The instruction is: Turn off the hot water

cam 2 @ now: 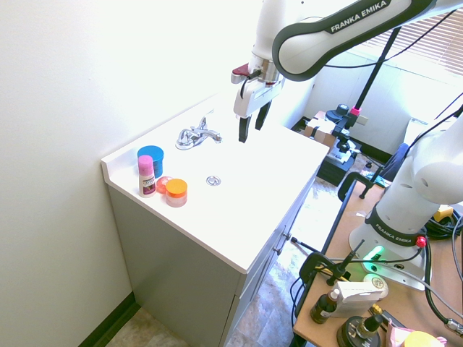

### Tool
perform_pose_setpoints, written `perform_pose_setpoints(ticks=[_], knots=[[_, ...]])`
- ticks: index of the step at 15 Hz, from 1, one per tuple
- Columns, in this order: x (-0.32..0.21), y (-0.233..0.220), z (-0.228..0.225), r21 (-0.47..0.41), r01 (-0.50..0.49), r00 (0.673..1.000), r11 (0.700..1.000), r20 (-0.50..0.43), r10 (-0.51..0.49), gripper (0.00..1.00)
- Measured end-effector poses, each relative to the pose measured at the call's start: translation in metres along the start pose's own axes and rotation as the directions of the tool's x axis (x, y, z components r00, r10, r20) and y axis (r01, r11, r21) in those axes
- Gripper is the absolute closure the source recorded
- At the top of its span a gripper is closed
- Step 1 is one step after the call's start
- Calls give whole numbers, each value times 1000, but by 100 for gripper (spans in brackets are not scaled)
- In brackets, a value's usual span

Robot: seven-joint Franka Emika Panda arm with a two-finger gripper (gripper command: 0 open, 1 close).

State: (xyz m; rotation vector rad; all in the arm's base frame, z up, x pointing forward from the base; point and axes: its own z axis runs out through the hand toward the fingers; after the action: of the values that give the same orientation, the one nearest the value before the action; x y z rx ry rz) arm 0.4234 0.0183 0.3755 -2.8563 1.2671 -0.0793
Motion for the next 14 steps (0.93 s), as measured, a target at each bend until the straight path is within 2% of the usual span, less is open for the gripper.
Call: perform_pose_setpoints(ticks=[4, 7, 9, 12, 14], knots=[[-2, -10, -2, 3, -12, 1000, 1000, -15, 12, 0], [-2, -38, -2, 1, -102, 991, 995, -91, 102, 0], [6, -57, 7, 10, -152, 974, 988, -166, 152, 0], [26, -77, 28, 9, -222, 933, 975, -288, 215, 0], [40, -91, 37, 13, -249, 913, 968, -332, 239, 0]])
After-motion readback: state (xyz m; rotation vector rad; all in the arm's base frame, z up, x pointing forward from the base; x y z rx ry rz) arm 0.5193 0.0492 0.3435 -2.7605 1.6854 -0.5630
